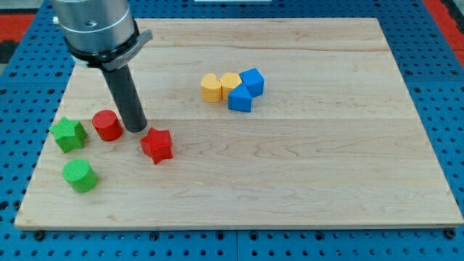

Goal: Push green star closer to red star

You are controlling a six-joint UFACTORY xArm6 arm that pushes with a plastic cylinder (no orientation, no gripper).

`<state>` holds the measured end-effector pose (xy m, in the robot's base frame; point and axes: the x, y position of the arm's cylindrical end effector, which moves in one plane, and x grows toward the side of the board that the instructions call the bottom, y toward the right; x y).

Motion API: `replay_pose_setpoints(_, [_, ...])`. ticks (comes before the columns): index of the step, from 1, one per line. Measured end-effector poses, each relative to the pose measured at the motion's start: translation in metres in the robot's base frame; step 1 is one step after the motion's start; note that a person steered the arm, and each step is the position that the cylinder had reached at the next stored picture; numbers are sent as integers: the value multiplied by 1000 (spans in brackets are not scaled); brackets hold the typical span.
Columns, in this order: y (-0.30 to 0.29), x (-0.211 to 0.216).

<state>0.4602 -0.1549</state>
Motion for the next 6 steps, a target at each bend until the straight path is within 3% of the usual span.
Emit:
replay_pose_setpoints(1, [-6,-61])
replay_pose_setpoints(2, [-95,-91])
replay_pose_setpoints(3, [-149,-55])
replay_pose_setpoints(5, [-150,-42])
replay_pose_setpoints(6, [-148,38])
